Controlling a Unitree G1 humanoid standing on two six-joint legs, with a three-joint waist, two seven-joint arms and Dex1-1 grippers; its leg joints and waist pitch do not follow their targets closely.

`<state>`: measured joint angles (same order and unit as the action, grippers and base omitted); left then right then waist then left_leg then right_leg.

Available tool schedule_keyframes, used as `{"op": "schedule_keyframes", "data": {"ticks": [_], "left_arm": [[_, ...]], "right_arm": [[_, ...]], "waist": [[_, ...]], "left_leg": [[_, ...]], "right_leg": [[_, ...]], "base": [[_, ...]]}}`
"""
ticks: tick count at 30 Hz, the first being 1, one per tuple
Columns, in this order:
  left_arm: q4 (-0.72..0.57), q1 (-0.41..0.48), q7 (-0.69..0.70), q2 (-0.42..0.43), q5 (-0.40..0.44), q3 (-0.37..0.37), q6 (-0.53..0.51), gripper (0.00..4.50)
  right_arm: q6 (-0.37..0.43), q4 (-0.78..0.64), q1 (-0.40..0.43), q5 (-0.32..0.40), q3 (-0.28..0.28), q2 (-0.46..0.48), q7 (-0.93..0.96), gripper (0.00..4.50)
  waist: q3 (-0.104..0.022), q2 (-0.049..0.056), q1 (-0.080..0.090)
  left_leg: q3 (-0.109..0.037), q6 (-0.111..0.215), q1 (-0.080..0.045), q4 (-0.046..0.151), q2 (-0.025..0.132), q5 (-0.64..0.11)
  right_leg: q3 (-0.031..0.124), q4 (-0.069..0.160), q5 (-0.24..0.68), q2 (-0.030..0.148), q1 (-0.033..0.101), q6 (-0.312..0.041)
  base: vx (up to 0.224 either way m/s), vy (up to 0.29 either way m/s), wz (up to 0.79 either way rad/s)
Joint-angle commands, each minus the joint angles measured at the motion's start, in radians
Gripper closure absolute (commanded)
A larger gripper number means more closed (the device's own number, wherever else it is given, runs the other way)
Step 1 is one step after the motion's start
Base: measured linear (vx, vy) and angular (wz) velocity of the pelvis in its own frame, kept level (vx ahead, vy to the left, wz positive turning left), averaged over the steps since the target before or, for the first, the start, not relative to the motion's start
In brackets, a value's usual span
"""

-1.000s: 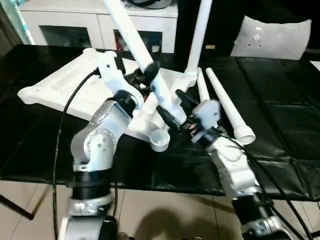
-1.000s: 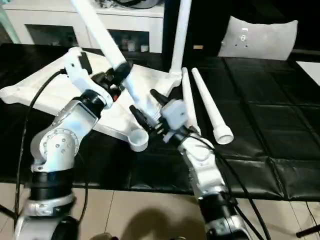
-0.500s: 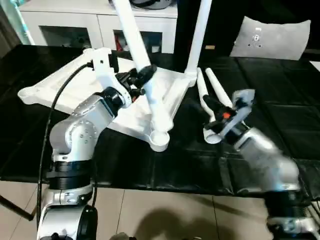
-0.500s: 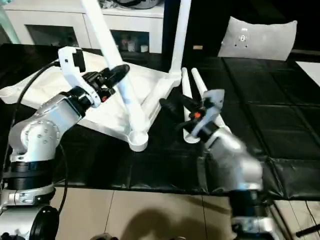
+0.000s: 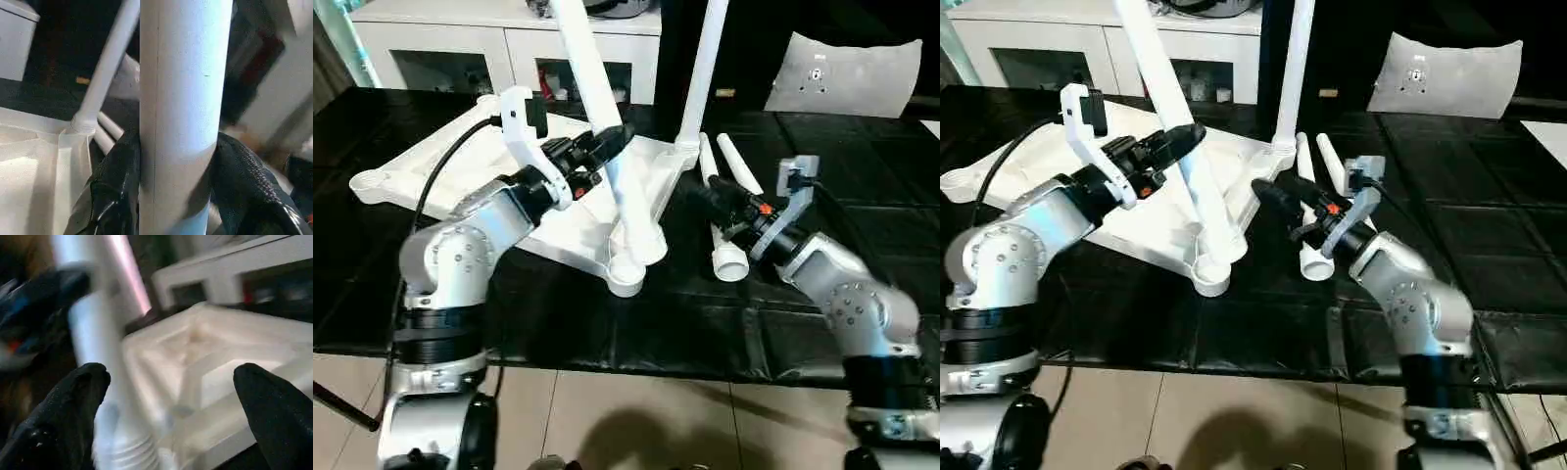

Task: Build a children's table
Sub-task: Pick table leg

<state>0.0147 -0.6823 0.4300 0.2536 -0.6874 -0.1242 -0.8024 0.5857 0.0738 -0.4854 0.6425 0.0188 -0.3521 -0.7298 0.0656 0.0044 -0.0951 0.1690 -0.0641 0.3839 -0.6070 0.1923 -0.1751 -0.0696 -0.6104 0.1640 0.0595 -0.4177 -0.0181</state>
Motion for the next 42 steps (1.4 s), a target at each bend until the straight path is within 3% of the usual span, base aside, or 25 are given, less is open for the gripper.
{"op": "schedule_keyframes", "data": {"ticks": [1, 7, 10, 14, 18, 21, 27, 28, 42], "left_arm": [[-0.036, -0.024, 0.036, 0.005, 0.017, 0.039, -0.002, 2.70], [-0.084, -0.031, 0.082, 0.024, 0.046, 0.122, -0.006, 2.70], [-0.106, -0.029, 0.108, 0.041, 0.070, 0.171, 0.008, 2.70], [-0.118, -0.027, 0.119, 0.049, 0.084, 0.190, 0.007, 2.70], [-0.144, -0.020, 0.137, 0.053, 0.086, 0.211, 0.000, 2.70], [-0.149, -0.018, 0.143, 0.057, 0.088, 0.217, 0.001, 2.70], [-0.154, -0.024, 0.167, 0.060, 0.091, 0.229, 0.005, 2.70], [-0.157, -0.023, 0.172, 0.062, 0.091, 0.234, 0.004, 2.70], [-0.163, -0.029, 0.189, 0.059, 0.100, 0.243, 0.003, 2.70]], "right_arm": [[0.017, -0.030, -0.021, -0.012, -0.039, -0.008, -0.052, 0.00], [0.067, -0.045, -0.035, -0.013, -0.125, -0.036, -0.142, 0.00], [0.091, 0.019, -0.065, -0.062, -0.159, -0.027, -0.111, 0.00], [0.094, 0.044, -0.074, -0.078, -0.159, -0.019, -0.105, 0.00], [0.105, 0.056, -0.080, -0.079, -0.169, -0.015, -0.117, 0.00], [0.112, 0.058, -0.082, -0.080, -0.170, -0.014, -0.125, 0.29], [0.131, 0.062, -0.082, -0.083, -0.177, -0.014, -0.140, 0.78], [0.133, 0.063, -0.082, -0.082, -0.177, -0.013, -0.140, 1.04], [0.142, 0.089, -0.084, -0.093, -0.180, -0.003, -0.146, 2.04]], "waist": [[-0.080, -0.013, -0.006], [-0.080, -0.016, -0.012], [-0.079, -0.016, -0.013], [-0.080, -0.018, -0.016], [-0.083, -0.016, -0.018], [-0.082, -0.016, -0.017], [-0.081, -0.017, -0.017], [-0.081, -0.017, -0.017], [-0.082, -0.016, -0.017]], "left_leg": [[-0.003, 0.023, -0.009, 0.061, 0.023, -0.120], [-0.003, 0.019, -0.010, 0.060, 0.026, -0.119], [-0.003, 0.009, -0.012, 0.061, 0.026, -0.123], [-0.003, 0.000, -0.011, 0.061, 0.026, -0.123], [-0.003, 0.002, -0.011, 0.060, 0.026, -0.107], [-0.003, 0.004, -0.010, 0.059, 0.026, -0.113], [-0.003, -0.002, -0.011, 0.060, 0.024, -0.125], [-0.003, -0.003, -0.011, 0.061, 0.025, -0.123], [-0.003, 0.000, -0.011, 0.059, 0.026, -0.118]], "right_leg": [[0.043, 0.074, 0.286, 0.068, 0.064, -0.111], [0.045, 0.072, 0.285, 0.071, 0.064, -0.130], [0.043, 0.073, 0.305, 0.070, 0.061, -0.128], [0.045, 0.072, 0.298, 0.070, 0.063, -0.117], [0.045, 0.066, 0.254, 0.070, 0.064, -0.134], [0.045, 0.066, 0.248, 0.069, 0.065, -0.139], [0.045, 0.072, 0.298, 0.070, 0.064, -0.119], [0.045, 0.071, 0.294, 0.069, 0.064, -0.119], [0.045, 0.068, 0.270, 0.070, 0.065, -0.131]], "base": [[0.000, 0.000, 0.00], [0.000, 0.000, 0.00], [0.000, 0.000, 0.00], [0.000, 0.000, 0.00], [0.000, 0.000, 0.00], [0.000, 0.000, 0.00], [0.000, 0.000, 0.00], [0.000, 0.000, 0.00], [0.000, 0.000, 0.00]]}}
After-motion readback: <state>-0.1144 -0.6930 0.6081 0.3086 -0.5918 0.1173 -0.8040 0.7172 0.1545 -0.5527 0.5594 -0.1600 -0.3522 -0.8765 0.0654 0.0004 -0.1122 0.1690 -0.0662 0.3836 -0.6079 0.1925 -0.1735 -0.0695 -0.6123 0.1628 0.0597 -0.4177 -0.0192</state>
